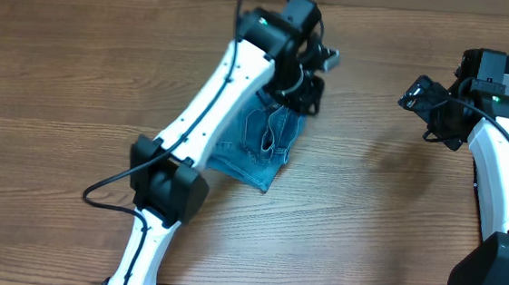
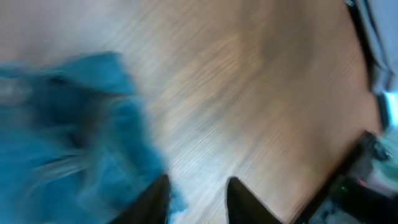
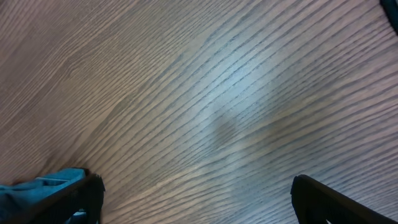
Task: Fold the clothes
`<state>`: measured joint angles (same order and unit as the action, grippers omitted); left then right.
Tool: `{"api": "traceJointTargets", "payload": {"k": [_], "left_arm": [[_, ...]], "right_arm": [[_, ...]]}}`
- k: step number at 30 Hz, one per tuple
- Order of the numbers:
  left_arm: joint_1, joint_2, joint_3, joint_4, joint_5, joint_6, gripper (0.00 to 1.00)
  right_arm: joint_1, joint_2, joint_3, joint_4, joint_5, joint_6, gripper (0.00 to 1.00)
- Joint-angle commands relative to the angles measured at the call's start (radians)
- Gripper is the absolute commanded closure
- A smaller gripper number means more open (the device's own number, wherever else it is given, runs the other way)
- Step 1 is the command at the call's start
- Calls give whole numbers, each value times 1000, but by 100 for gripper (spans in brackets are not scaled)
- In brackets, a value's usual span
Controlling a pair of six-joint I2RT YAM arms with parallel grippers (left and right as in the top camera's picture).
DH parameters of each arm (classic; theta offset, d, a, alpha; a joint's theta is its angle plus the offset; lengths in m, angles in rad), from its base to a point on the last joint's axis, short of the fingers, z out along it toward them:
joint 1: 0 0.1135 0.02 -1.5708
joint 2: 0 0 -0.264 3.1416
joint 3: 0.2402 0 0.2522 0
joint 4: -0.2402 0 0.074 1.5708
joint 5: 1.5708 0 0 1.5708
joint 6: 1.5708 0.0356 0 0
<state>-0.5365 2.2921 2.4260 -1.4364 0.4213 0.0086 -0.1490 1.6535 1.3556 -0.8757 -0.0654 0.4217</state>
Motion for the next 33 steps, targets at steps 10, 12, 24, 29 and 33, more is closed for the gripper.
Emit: {"api": "traceJointTargets", "payload": {"k": [10, 12, 24, 29, 33], "left_arm": [[175, 10, -35, -2, -10, -35, 96], [175, 28, -73, 26, 14, -35, 96], [80, 76, -313, 249, 125, -61, 96], [18, 76, -329, 283, 126, -61, 96], [-22, 76, -357, 320, 125, -62, 96]], "right_arm": [[3, -2, 6, 3, 12, -3, 0], [3, -2, 6, 3, 12, -3, 0], [3, -2, 6, 3, 12, -3, 0], [3, -2, 6, 3, 12, -3, 0], [3, -2, 6, 3, 12, -3, 0]]}}
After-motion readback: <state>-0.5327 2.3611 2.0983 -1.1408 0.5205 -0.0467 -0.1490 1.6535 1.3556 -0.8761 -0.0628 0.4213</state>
